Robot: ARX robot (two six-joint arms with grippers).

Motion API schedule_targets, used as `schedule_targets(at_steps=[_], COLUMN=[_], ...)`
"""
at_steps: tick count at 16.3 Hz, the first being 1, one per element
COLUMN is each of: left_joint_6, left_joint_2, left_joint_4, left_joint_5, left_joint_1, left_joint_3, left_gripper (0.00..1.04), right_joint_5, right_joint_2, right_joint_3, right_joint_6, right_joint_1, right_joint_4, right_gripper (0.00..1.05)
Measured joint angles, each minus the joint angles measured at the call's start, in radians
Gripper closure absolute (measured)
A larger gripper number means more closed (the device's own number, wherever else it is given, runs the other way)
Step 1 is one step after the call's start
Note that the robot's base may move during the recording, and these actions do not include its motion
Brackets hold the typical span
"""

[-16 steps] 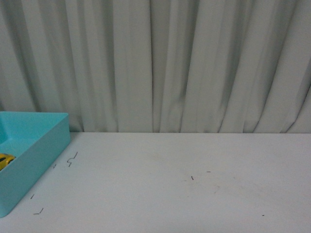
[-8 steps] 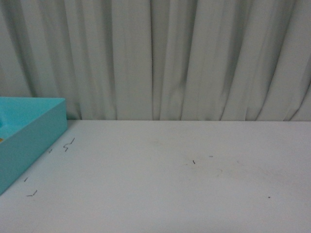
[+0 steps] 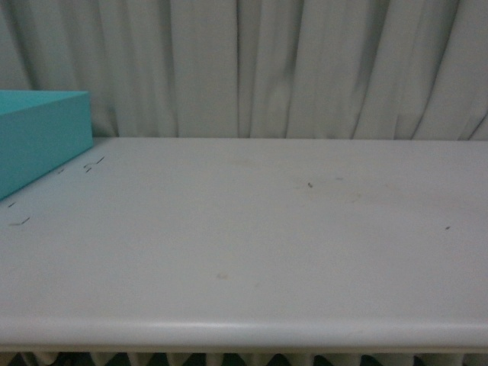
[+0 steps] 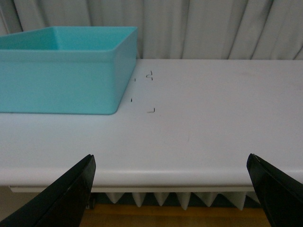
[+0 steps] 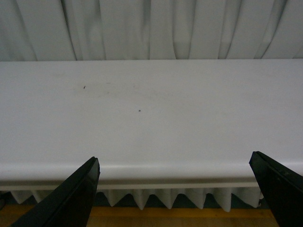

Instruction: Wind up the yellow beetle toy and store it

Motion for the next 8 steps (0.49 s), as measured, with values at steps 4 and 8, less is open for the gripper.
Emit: schedule_targets(at_steps=[4,8], left_joint_6=[0.001,0.0], left_joint_2=[0.0,0.0], left_joint_4=[0.0,0.0], left_joint_5=[0.001,0.002], left_joint_1=[0.0,0.0], left_joint_3=[0.0,0.0], left_gripper=[0.07,0.07], right_joint_5=[0.0,0.0], right_joint_2=[0.0,0.0], right_joint_3=[0.0,0.0], right_joint_6=[0.0,0.0], right_joint_1=[0.0,0.0], right_joint_4=[0.001,0.0], right_gripper=[0.07,0.07])
